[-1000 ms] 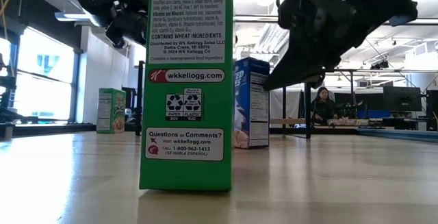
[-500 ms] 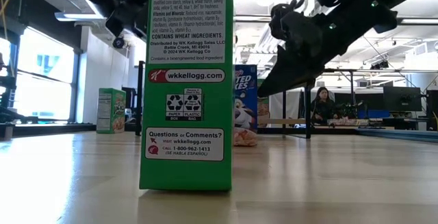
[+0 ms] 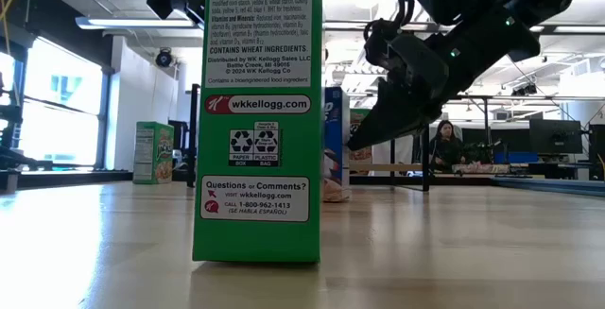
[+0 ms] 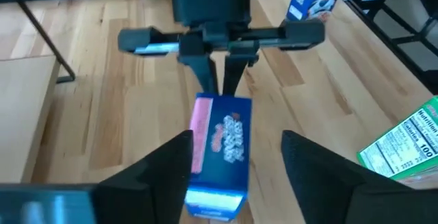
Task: Stack cereal on shelf
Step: Put the top blue cereal box on the shelf aligned with the other blue cereal box
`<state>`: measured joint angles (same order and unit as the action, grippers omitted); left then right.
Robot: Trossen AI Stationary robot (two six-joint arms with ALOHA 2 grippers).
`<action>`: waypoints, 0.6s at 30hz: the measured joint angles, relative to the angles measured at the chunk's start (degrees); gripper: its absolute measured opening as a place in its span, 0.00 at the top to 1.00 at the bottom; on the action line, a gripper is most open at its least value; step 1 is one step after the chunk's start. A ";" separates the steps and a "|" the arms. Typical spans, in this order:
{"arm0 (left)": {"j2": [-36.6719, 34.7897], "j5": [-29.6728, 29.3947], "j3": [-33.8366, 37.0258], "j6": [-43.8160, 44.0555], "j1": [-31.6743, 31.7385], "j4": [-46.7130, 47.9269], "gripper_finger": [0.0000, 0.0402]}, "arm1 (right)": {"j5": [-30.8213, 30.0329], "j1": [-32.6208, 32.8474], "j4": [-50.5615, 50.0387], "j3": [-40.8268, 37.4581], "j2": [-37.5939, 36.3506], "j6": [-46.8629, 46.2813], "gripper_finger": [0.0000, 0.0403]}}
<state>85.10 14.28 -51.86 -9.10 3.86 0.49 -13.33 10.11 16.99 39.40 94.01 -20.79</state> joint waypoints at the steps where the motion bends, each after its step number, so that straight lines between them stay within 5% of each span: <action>1: 0.00 -0.02 0.00 -0.02 -0.18 -0.02 0.44 | 0.17 0.00 0.39 0.00 0.28 0.32 0.99; 9: 4.55 -2.86 -2.18 -2.72 -0.72 -0.14 0.35 | 0.39 0.00 1.46 0.00 0.69 2.37 0.99; 18: 13.42 -2.99 -13.17 -10.95 -0.98 13.26 0.35 | 1.37 0.00 1.53 0.00 0.69 3.17 0.99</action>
<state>98.52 11.29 -65.02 -20.05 2.87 13.76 -11.97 10.11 18.52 39.40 94.70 -17.62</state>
